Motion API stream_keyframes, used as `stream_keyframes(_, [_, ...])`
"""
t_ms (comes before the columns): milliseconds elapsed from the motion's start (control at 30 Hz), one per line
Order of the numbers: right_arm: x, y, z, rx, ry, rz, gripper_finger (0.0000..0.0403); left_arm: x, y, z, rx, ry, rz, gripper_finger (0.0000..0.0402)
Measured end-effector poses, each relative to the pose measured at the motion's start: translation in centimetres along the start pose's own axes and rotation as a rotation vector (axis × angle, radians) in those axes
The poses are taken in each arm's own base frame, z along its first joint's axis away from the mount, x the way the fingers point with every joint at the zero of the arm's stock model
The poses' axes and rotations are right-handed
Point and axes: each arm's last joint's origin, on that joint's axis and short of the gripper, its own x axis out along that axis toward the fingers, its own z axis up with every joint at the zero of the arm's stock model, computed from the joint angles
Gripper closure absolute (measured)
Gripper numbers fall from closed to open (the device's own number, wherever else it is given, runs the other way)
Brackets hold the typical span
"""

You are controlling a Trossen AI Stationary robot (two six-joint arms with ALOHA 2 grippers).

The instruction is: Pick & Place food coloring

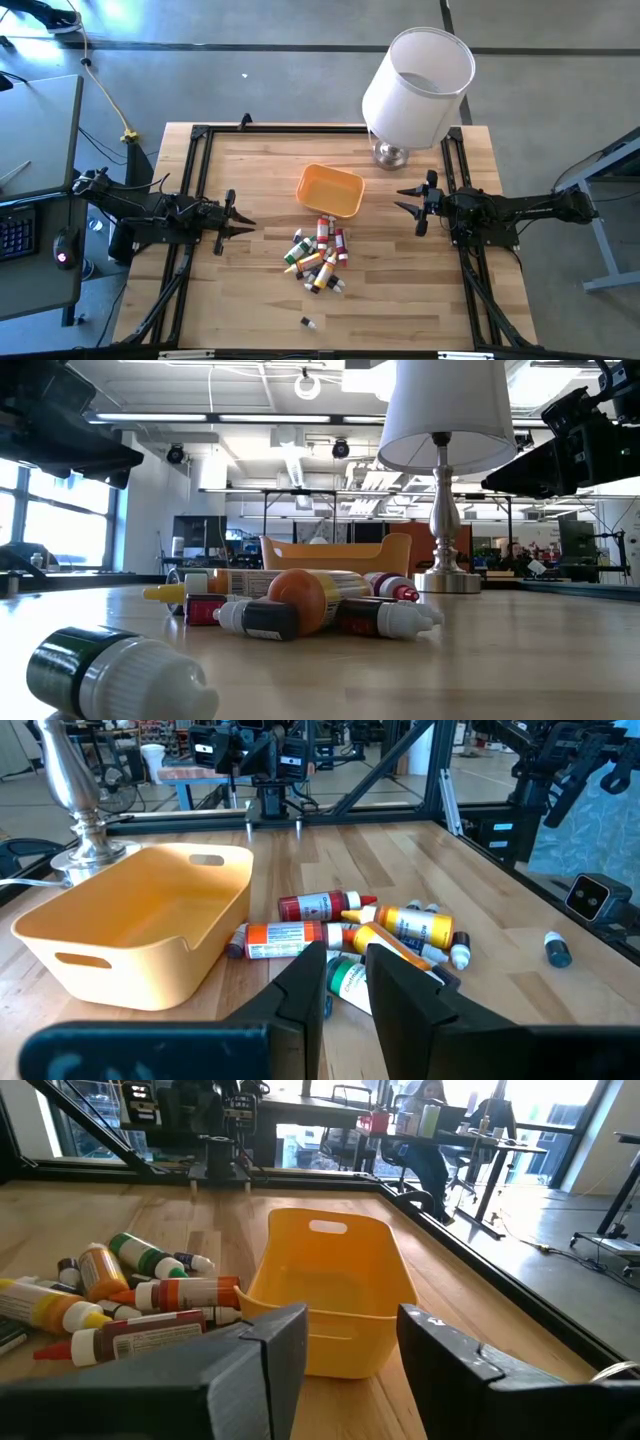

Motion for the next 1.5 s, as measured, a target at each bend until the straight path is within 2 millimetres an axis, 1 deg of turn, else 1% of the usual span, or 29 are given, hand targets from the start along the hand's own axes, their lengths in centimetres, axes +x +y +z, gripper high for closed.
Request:
stream_keyframes(833, [0.0, 0.0, 0.0, 0.0, 0.0, 0.0, 0.0254, 0.0, 0.0, 0.2, 0.008, -0.017, 0.002, 0.0328])
stream_keyframes(867, [0.0, 0.0, 0.0, 0.0, 0.0, 0.001, 0.0254, 0.0, 0.0, 0.2, 0.066, -0.021, 0.013, 0.0328])
stream_keyframes(933, [0.0, 0.0, 0.0, 0.0, 0.0, 0.0, 0.0254, 0.0, 0.2, 0.3, 0.271, -0.022, 0.057, 0.0328])
stream_keyframes(1000, [0.0, 0.0, 0.0, 0.0, 0.0, 0.0, 0.0254, 0.0, 0.2, 0.2, 0.421, -0.003, 0.089, 0.0328])
stream_keyframes(1033, [0.0, 0.0, 0.0, 0.0, 0.0, 0.0, 0.0254, 0.0, 0.3, 0.2, 0.461, 0.001, 0.1, 0.0328])
stream_keyframes(1100, [0.0, 0.0, 0.0, 0.0, 0.0, 0.001, 0.0254, 0.0, 0.3, 0.2, 0.488, 0.006, 0.113, 0.0328])
stream_keyframes(1267, [0.0, 0.0, 0.0, 0.0, 0.0, 0.001, 0.0254, 0.0, 0.3, 0.3, 0.486, -0.004, 0.116, 0.0328])
stream_keyframes(1333, [0.0, 0.0, 0.0, 0.0, 0.0, 0.0, 0.0254, 0.0, 0.2, 0.5, 0.46, -0.032, 0.091, 0.0328])
stream_keyframes(1433, [0.0, 0.0, 0.0, -0.004, 0.0, -0.002, 0.0254, 0.0, 0.0, 0.9, 0.333, -0.091, 0.021, 0.0328])
stream_keyframes(1500, [0.0, -0.1, 0.0, -0.069, 0.002, -0.024, 0.0254, -0.1, -0.1, 1.2, 0.235, -0.123, -0.008, 0.0328])
